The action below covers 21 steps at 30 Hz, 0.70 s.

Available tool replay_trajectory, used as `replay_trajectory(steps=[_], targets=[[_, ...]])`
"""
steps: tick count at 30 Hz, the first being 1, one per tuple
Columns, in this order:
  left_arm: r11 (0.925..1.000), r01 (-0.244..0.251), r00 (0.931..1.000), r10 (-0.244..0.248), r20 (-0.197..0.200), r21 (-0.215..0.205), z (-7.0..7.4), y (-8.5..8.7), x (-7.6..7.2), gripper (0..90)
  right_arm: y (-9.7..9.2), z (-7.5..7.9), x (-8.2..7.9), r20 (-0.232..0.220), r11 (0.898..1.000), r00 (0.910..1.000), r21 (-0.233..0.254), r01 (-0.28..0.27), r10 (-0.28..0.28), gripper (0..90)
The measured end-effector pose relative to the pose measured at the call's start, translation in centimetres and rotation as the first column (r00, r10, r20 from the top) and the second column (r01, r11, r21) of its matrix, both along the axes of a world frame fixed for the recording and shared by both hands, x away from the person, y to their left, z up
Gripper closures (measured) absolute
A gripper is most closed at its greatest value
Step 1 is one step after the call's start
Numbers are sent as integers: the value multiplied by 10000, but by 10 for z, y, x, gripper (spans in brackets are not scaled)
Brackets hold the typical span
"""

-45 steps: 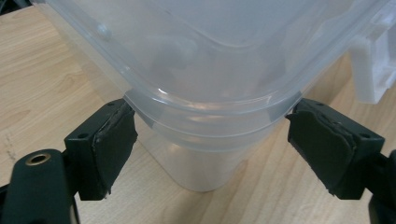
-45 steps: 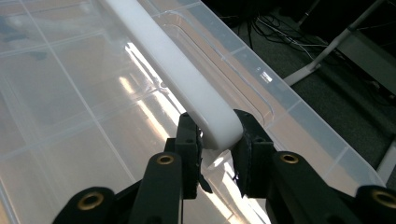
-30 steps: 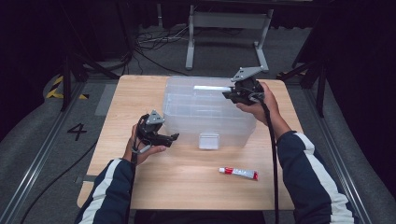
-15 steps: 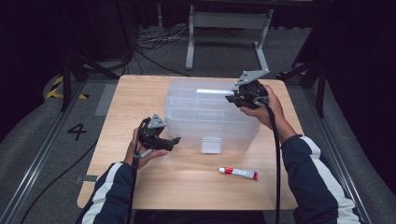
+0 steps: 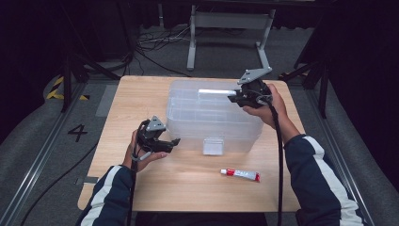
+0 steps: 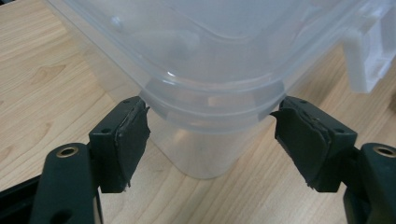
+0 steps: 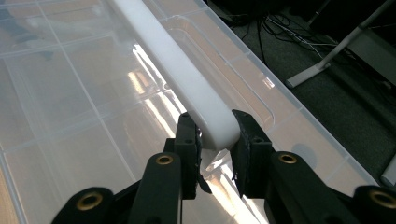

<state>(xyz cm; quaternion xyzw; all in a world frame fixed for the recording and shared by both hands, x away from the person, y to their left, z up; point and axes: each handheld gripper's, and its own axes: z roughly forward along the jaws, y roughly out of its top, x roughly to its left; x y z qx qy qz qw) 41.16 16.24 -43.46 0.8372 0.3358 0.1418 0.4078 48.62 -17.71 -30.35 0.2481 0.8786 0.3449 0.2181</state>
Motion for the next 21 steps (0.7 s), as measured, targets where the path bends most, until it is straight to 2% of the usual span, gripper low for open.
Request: replay_trajectory(steps=[4,7,11,15,21], targets=[[9997,-27,9998,32,215,-240,7,7,-5,299,-1,2,2,-76,10000,10000,6,-8,8,738],[9989,-107,9997,117,229,-451,11,11,-8,326,0,6,4,-216,10000,9998,-54,19,-20,737],[9983,28,9993,-6,378,-580,14,16,-10,385,1,10,7,-350,9998,9993,-144,99,-104,733],[9978,54,9989,-24,461,-665,16,17,-10,471,2,13,10,-432,9997,9989,-162,176,-183,729],[9955,138,9981,-81,614,-941,19,16,-9,546,4,22,18,-562,9992,9979,-261,319,-333,719]])
